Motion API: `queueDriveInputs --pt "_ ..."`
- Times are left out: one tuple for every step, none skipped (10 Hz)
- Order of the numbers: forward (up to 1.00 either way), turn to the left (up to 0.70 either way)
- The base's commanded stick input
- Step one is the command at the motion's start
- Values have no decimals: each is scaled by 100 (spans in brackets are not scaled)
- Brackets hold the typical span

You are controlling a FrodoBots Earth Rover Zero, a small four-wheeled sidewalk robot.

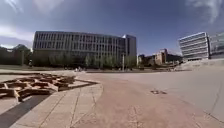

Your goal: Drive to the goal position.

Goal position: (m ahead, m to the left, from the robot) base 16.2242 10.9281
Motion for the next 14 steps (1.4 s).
queueDriveInputs --pt "50 0" --pt "50 0" --pt "50 0" --pt "50 0" --pt "50 0" --pt "50 0" --pt "50 0" --pt "50 0" --pt "50 0" --pt "50 0" --pt "50 0" --pt "50 0" --pt "50 0" --pt "50 0"
